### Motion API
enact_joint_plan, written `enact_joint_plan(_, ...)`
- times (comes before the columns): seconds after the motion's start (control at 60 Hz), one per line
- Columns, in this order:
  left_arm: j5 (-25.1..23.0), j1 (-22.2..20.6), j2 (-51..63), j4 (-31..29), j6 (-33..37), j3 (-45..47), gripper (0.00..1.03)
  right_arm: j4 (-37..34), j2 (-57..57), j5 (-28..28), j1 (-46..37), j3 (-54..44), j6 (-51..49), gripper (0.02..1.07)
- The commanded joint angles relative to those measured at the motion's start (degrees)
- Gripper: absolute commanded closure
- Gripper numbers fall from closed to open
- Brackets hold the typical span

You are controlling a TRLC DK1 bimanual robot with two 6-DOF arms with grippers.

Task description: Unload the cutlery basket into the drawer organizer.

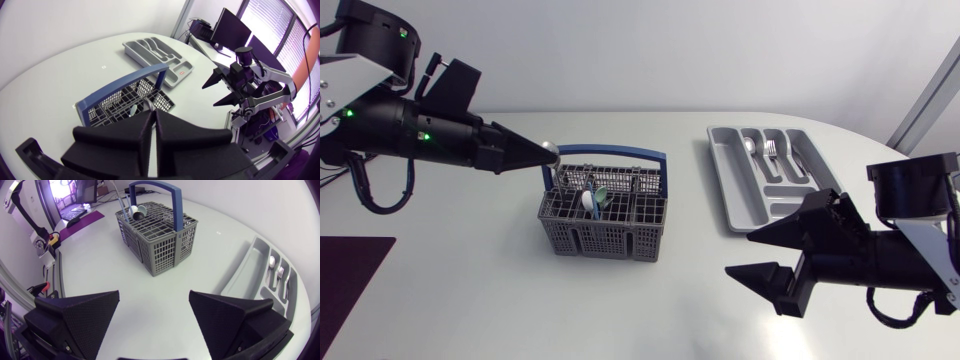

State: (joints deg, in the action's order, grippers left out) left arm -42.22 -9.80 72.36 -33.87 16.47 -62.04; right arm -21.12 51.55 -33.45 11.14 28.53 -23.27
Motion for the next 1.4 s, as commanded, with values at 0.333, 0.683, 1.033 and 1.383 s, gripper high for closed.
enact_joint_plan(0.333,-5.8,-5.0,-3.4,-4.5,1.0,-5.5,1.00,-5.9,-2.4,-5.7,0.5,9.3,-3.2,0.07)
enact_joint_plan(0.683,-10.1,-13.6,5.3,-11.5,10.3,-12.1,1.00,-7.3,1.1,-10.1,4.9,14.1,-6.4,0.07)
enact_joint_plan(1.033,-14.9,-20.0,14.8,-20.4,19.2,-19.7,1.00,-6.6,4.4,-11.5,11.3,15.1,-11.3,0.07)
enact_joint_plan(1.383,-16.3,-23.7,20.7,-30.5,26.8,-26.7,1.00,-6.0,8.6,-15.8,12.1,18.2,-13.6,0.18)
